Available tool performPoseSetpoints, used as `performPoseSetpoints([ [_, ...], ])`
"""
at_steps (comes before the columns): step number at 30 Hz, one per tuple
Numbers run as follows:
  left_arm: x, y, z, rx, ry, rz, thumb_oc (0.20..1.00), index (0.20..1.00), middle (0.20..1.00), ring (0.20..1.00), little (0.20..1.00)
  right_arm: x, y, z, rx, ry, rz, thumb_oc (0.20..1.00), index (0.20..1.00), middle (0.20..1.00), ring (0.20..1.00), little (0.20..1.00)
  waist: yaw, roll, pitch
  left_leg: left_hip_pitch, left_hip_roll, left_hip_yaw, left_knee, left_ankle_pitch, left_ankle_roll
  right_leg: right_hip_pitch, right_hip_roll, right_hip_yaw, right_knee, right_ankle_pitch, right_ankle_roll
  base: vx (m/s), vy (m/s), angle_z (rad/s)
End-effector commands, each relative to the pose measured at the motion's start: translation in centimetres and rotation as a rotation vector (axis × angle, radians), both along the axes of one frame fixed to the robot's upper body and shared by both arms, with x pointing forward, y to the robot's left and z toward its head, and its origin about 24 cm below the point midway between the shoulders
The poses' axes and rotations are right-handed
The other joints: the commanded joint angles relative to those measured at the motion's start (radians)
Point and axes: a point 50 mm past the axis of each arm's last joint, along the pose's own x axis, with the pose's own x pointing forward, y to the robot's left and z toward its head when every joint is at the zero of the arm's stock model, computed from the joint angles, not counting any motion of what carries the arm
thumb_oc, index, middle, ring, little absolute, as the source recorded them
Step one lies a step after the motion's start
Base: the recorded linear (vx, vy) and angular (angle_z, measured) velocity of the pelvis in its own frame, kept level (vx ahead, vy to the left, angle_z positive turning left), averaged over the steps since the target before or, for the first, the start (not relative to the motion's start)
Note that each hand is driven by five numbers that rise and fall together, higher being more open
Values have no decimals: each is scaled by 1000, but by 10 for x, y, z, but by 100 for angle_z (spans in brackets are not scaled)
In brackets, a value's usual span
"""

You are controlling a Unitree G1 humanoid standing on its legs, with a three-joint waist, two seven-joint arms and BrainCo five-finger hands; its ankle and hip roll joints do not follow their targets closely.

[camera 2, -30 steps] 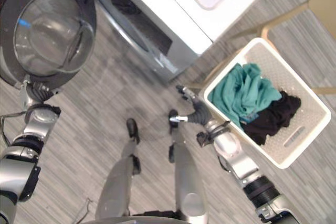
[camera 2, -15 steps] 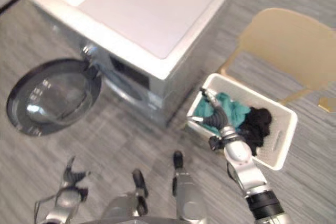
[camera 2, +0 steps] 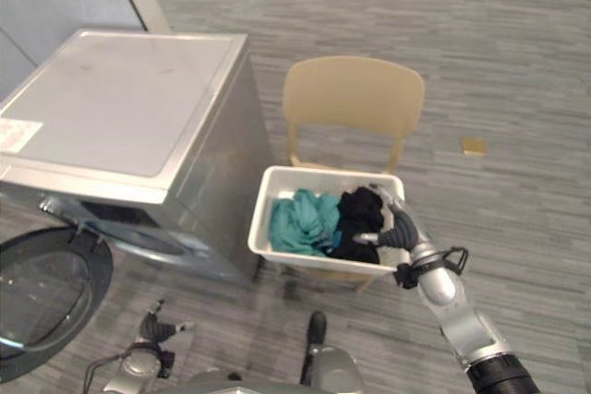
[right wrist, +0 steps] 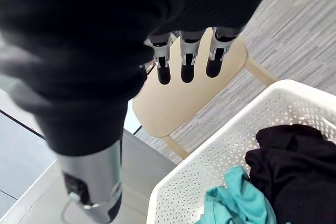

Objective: Grab the laundry basket,head to the washer,open it,put in the laundry and shut it.

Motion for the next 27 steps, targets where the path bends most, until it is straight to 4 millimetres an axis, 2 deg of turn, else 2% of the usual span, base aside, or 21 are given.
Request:
performPoseSetpoints([
  [1,8,5,7,26,-51,-26,1000,1000,1000,1000,1000,14,6,15,-49,-83,33,1000,1000,1000,1000,1000,40,-31,56,-42,-40,-26,-22,-35,46,93,-15,64,12,-91,81,74,21,-43],
  [2,8,5,7,26,-50,-31,1000,1000,1000,1000,1000,19,8,12,-86,-71,39,1000,1000,1000,1000,1000,68,-32,67,-91,-51,-87,-83,16,34,107,-2,90,5,-95,85,75,14,-51],
  [3,7,5,7,25,-47,-35,1000,1000,1000,1000,1000,22,9,12,-93,-72,43,1000,1000,1000,1000,1000,82,-30,72,-111,-57,-117,-105,40,28,114,6,106,6,-98,85,69,13,-49],
  [5,5,8,6,27,-38,-30,1000,1000,1000,1000,1000,26,12,9,-115,-58,54,1000,1000,1000,1000,1000,94,-25,68,-96,-61,-140,-159,60,27,115,19,121,7,-103,87,104,25,-56],
  [7,-6,12,0,41,15,-27,1000,1000,1000,1000,1000,29,15,6,-171,-42,77,1000,1000,1000,1000,1000,99,-17,57,-59,-64,-138,-190,53,35,126,23,126,9,-110,88,179,103,-64],
  [14,-3,26,4,82,12,1,1000,1000,1000,1000,1000,46,30,11,-259,-61,143,1000,1000,1000,1000,1000,126,-25,85,-55,-80,-120,-190,33,57,96,5,152,36,-110,91,51,102,-29],
  [22,13,37,15,128,-49,-4,1000,1000,1000,1000,1000,77,48,12,-371,-70,169,1000,1000,1000,1000,1000,168,-32,132,-147,-105,-123,-173,20,77,-11,-10,161,57,-82,101,-5,65,16],
  [26,26,38,22,141,-98,-14,1000,1000,1000,1000,1000,99,63,18,-441,-86,174,1000,1000,1000,1000,1000,200,-37,160,-202,-117,-139,-176,33,80,-60,-15,160,48,-62,108,-17,24,11],
  [27,26,39,22,141,-98,-13,1000,1000,1000,1000,1000,99,63,18,-441,-86,174,1000,1000,1000,1000,1000,200,-37,160,-203,-117,-139,-176,34,80,-61,-15,160,48,-62,108,0,0,0],
])
